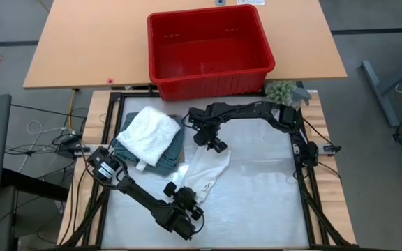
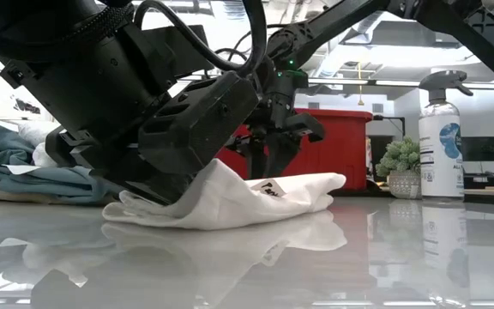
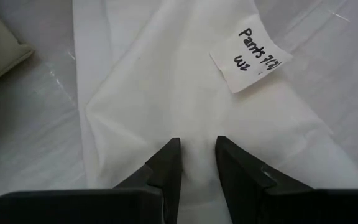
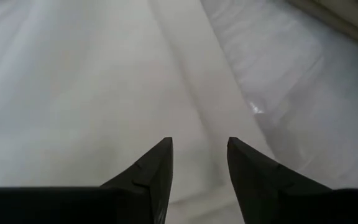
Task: Fold Laundry from Bin
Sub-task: Fold the white underwear in the red bin
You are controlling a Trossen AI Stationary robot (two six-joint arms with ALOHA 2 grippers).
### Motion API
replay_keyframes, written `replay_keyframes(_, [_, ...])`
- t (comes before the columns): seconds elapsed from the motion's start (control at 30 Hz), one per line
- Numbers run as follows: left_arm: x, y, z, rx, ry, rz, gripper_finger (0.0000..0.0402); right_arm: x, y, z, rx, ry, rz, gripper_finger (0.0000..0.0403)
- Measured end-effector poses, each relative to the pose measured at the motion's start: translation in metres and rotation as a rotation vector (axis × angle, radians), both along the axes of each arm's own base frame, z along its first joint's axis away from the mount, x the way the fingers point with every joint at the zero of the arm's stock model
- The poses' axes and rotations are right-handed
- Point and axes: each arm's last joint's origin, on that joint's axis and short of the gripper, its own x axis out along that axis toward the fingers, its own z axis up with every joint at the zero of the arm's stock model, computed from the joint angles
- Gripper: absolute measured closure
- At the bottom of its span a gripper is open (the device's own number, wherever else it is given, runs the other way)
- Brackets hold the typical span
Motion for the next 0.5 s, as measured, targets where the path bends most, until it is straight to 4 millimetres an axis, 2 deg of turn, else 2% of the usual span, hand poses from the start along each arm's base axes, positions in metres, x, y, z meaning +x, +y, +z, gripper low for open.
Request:
replay_keyframes(0.23, [-0.001, -0.001, 0.000, 0.003, -0.001, -0.003, 0.0314, -0.002, -0.003, -0.001, 0.002, 0.015, -0.008, 0.0229])
replay_keyframes(0.4, [-0.001, -0.001, 0.000, 0.006, -0.002, -0.003, 0.0314, -0.011, -0.004, -0.017, -0.012, 0.061, -0.018, 0.0241])
replay_keyframes(0.5, [-0.001, -0.001, 0.000, 0.012, 0.005, -0.012, 0.0314, -0.013, -0.004, -0.019, -0.029, 0.074, -0.020, 0.0252])
